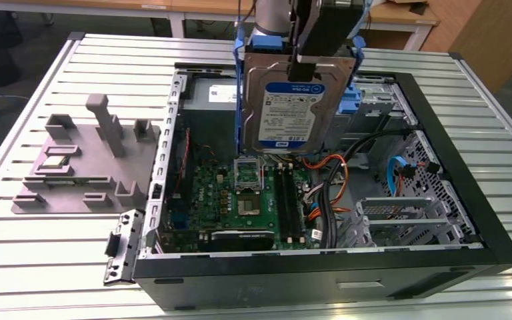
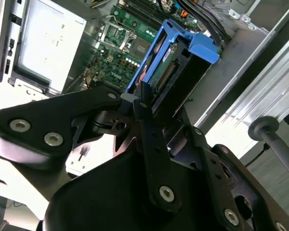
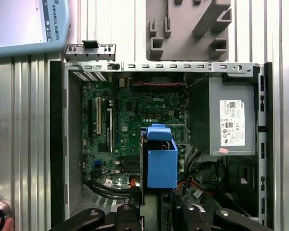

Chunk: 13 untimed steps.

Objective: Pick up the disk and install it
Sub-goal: 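Pick up the disk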

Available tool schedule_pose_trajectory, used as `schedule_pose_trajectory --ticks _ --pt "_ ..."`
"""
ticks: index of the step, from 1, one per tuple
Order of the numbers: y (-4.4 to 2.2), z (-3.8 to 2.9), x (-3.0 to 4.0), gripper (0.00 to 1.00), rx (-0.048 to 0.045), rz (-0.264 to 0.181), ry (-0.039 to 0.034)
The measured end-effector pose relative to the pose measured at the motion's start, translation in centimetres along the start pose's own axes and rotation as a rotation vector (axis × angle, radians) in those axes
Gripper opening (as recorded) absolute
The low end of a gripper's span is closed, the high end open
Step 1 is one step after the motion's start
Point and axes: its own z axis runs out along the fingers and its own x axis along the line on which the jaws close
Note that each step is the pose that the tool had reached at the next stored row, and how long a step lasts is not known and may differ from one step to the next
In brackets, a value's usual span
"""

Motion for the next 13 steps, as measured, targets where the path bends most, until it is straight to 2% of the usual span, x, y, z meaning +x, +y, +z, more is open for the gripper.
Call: schedule_pose_trajectory --ticks 13 --pt "-0.24 0.03 2.51 0.35 0.0004 0.014 -0.0003"
